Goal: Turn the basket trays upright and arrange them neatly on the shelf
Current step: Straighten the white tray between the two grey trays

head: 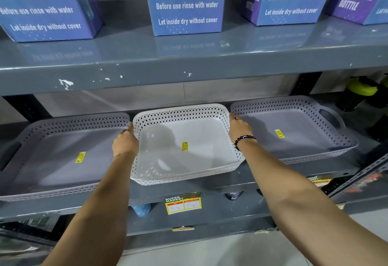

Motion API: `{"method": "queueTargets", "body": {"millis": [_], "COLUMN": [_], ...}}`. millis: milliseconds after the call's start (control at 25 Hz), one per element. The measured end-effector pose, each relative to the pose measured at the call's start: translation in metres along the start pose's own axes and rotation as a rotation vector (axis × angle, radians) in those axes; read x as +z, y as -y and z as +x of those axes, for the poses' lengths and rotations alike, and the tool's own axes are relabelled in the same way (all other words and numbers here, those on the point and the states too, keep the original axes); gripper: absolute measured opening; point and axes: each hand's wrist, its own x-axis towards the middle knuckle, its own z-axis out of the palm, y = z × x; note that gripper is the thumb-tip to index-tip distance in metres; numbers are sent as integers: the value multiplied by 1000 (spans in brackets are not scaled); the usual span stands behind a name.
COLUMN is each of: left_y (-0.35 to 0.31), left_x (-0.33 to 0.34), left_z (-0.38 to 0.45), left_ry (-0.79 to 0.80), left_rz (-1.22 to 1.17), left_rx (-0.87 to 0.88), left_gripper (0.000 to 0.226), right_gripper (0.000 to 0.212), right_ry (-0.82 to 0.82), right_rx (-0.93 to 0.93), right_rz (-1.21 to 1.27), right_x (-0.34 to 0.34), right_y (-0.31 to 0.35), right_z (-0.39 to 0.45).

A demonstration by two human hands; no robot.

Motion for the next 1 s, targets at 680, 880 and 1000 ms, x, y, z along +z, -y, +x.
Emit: {"method": "queueTargets", "body": {"millis": [680, 880, 1000], "left_y": [-5, -6, -7], "left_x": [-7, -8, -9], "left_z": [-19, -19, -16], "left_ry": [4, 2, 2], "left_rz": [-94, -103, -106], "left_rx": [-87, -98, -97], "left_gripper": [62, 60, 59], "right_gripper": [54, 52, 53], "right_ry": [-18, -10, 3], "right_rx": [61, 39, 26], "right_rz": [70, 61, 48], "right_x": [-2, -3, -3], "right_y": [4, 3, 1], "right_z": [-22, -18, -15]}}
